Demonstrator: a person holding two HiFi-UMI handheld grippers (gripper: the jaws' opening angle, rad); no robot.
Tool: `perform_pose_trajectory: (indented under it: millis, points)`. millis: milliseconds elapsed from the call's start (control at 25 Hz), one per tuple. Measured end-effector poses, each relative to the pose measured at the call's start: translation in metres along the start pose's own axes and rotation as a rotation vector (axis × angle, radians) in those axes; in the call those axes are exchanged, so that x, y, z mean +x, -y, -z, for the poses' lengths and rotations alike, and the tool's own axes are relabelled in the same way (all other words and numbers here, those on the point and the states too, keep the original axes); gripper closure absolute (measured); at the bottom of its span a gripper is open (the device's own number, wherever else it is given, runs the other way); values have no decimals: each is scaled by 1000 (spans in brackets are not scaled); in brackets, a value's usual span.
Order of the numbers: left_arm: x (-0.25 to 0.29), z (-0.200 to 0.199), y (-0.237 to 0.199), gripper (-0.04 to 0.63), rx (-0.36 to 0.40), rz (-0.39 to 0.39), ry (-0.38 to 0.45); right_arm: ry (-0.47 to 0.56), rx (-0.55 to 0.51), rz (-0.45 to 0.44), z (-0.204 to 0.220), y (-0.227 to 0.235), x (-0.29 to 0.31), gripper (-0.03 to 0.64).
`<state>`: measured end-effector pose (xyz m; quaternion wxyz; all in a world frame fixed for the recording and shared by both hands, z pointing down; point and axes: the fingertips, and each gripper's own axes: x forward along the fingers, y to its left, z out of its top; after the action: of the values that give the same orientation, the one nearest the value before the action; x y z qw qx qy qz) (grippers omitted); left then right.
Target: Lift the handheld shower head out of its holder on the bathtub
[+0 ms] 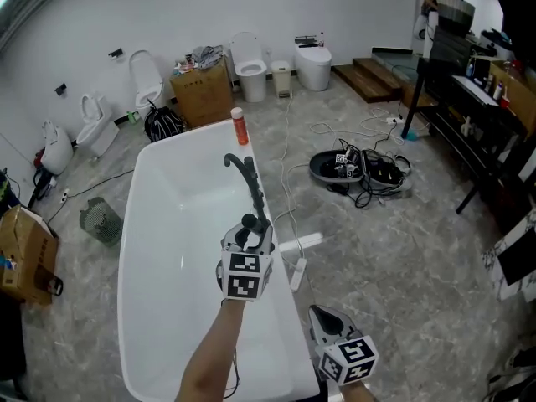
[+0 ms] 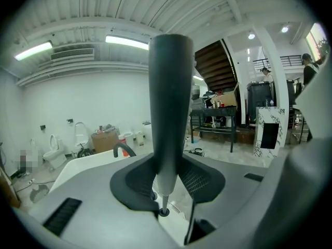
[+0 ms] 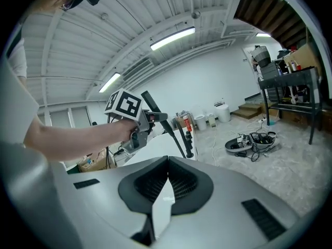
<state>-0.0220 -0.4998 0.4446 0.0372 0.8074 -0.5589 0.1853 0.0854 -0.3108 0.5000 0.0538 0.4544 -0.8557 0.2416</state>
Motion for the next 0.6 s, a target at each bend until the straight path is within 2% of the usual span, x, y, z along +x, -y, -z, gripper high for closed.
perform_pose_trajectory:
  millis: [160,600]
  points:
    - [-48,-17,-2,443,28,10,27,23,-11,1,-3,-38,-22,611]
    - [-144,-54,14,443,73,30,95,81,-29,0,-11,-103,-76,611]
